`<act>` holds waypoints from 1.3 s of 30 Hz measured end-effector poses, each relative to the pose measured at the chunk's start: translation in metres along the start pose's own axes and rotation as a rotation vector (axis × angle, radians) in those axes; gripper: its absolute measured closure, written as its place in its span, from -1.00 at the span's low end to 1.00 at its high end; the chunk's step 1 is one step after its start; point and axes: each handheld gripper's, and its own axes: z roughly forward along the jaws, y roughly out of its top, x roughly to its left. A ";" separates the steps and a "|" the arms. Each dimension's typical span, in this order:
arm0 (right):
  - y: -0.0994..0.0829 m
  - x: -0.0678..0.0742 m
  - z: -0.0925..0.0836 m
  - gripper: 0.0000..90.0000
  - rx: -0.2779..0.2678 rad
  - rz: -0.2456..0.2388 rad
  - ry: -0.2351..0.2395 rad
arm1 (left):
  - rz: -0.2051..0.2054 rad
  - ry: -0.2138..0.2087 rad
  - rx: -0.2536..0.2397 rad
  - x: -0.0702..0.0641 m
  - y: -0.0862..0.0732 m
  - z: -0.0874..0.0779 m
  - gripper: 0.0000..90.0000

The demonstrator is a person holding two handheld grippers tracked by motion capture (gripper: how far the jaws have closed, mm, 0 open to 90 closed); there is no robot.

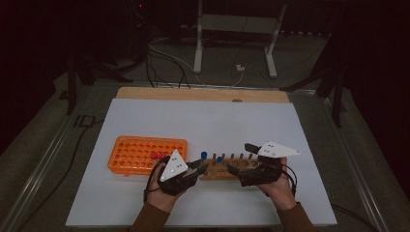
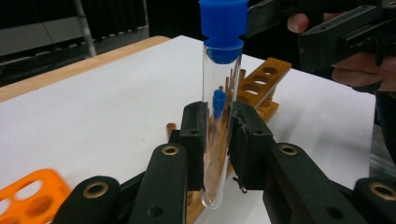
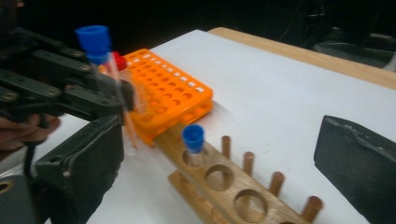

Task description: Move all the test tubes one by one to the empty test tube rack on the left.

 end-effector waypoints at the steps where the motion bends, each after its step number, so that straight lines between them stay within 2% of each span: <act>1: 0.000 -0.001 -0.001 -1.00 -0.002 0.002 -0.005 | -0.001 0.005 -0.001 0.001 -0.001 -0.002 0.70; 5: -0.001 -0.004 -0.003 -1.00 -0.013 0.006 -0.033 | -0.008 0.024 -0.002 0.006 -0.005 -0.011 0.69; 13: -0.002 -0.008 -0.007 -1.00 -0.027 0.019 -0.050 | -0.016 0.047 -0.011 0.016 -0.011 -0.031 0.69; 17: -0.002 -0.009 -0.009 -1.00 -0.032 0.020 -0.055 | -0.027 0.063 -0.023 0.022 -0.014 -0.042 0.69; 20: -0.003 -0.009 -0.009 -1.00 -0.033 0.019 -0.053 | -0.035 0.058 -0.032 0.025 -0.016 -0.049 0.69; 31: -0.003 -0.012 -0.013 -1.00 -0.042 0.023 -0.061 | -0.038 0.079 -0.031 0.038 -0.024 -0.069 0.69; 39: -0.003 -0.012 -0.013 -1.00 -0.043 0.022 -0.063 | -0.059 0.119 -0.042 0.050 -0.031 -0.086 0.69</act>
